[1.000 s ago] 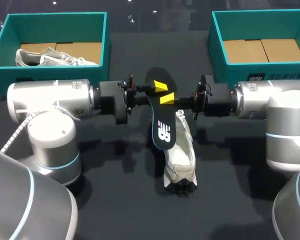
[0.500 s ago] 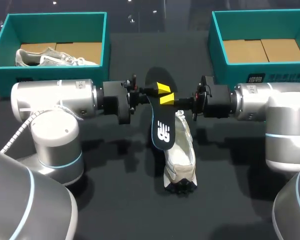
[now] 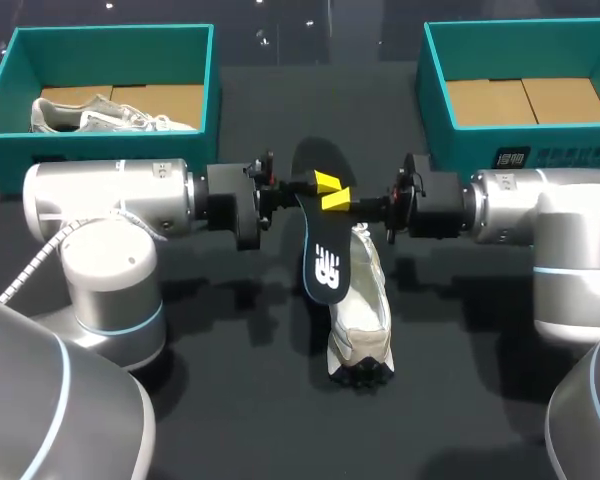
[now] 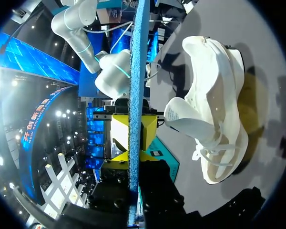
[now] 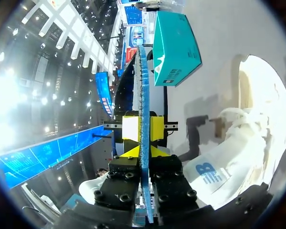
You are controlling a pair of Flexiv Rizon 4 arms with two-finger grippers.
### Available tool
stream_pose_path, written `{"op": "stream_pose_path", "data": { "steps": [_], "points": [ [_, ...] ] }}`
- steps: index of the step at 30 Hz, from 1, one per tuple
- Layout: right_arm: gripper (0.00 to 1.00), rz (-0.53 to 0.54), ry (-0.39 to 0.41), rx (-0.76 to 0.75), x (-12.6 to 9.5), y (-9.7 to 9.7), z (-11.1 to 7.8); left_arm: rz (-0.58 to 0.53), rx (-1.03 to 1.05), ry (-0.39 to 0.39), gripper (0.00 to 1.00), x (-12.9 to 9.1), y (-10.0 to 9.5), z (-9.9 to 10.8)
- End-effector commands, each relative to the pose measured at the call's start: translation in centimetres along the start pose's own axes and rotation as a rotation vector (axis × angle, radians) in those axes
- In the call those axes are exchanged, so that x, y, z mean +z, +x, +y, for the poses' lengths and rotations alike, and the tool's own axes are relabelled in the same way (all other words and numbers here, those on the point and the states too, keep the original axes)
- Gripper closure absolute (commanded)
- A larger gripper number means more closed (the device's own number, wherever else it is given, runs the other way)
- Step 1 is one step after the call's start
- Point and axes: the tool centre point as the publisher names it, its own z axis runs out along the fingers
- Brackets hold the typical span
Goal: Take the shoe out of the shoebox, open the shoe tongue, remove and reinsert the insole, then place the shoe into the shoebox
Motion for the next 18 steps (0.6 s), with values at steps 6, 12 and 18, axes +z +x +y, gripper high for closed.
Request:
{"op": "stream_pose_path", "data": {
  "steps": [6, 12, 18],
  "points": [
    [0.0, -0.068, 0.015, -0.132, -3.7, 0.0, -0.7, 0.023, -0.013, -0.01, 1.0, -2.5, -0.8, -0.5],
    [0.0, -0.224, 0.044, -0.384, -7.2, 0.6, -1.7, 0.045, -0.067, 0.009, 1.0, -4.1, -1.5, -1.4],
    [0.0, -0.361, 0.115, -0.388, -7.9, 0.7, -2.0, 0.127, -0.105, 0.076, 1.0, -4.3, -2.1, -2.2]
  ]
}}
